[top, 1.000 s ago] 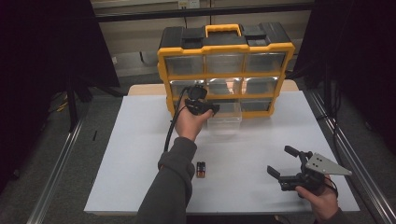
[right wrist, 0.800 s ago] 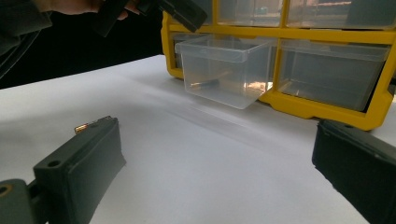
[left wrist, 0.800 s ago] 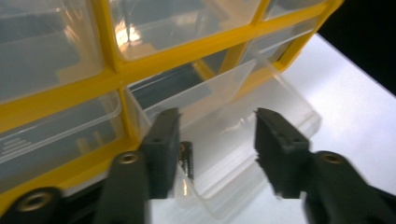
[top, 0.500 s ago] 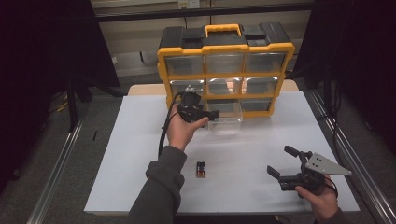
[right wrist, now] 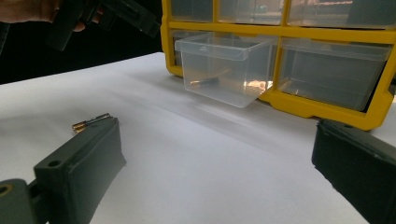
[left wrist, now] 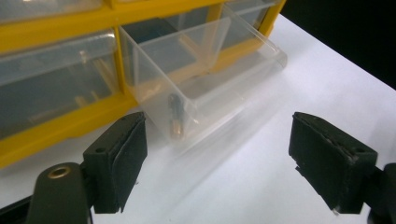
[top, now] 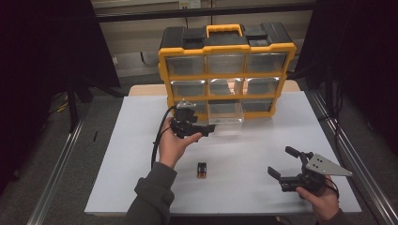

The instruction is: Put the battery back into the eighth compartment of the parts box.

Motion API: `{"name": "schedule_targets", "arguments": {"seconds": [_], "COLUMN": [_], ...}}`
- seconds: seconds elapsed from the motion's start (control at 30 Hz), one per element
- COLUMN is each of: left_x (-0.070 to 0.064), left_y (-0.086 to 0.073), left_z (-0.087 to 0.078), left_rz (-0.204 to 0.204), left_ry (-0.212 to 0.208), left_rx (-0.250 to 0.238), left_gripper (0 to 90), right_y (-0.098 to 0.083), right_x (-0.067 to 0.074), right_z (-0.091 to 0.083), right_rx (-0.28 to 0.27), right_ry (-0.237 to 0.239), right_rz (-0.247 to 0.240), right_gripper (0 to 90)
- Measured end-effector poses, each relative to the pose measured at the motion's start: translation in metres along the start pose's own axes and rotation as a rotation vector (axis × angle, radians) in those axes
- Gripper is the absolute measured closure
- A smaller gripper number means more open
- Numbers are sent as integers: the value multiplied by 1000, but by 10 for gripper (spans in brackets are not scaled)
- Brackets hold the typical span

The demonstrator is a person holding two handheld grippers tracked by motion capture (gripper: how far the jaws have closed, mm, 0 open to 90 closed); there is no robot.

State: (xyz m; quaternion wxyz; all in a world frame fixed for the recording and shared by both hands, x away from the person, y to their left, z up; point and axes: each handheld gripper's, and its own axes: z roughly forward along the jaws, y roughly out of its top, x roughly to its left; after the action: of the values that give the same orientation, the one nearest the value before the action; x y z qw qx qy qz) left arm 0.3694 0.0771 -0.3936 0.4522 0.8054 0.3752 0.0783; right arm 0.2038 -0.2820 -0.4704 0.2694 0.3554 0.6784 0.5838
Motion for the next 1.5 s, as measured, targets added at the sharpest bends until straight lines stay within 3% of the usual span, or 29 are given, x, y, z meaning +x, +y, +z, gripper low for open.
{"name": "schedule_targets", "arguments": {"seconds": [0.5, 1.0, 1.1, 1.33, 1.5], "left_x": [-2, -3, -3, -6, -13], "left_y": [-40, -76, -83, -94, -104], "left_z": [-8, -22, -24, -26, -24], "left_rz": [17, 38, 44, 55, 48], "left_ry": [-12, 4, 2, 8, 6], "left_rx": [1, 16, 21, 29, 70], "left_gripper": [179, 172, 178, 280, 392], "right_y": [0, 0, 1, 1, 1], "right_x": [0, 1, 1, 1, 1], "right_z": [-1, -1, 0, 0, -1], "right_rx": [7, 6, 4, -1, 5], "right_ry": [4, 12, 3, -1, 5], "right_rz": [-2, -11, 6, -3, -5], "right_gripper": [16, 17, 17, 17, 17]}}
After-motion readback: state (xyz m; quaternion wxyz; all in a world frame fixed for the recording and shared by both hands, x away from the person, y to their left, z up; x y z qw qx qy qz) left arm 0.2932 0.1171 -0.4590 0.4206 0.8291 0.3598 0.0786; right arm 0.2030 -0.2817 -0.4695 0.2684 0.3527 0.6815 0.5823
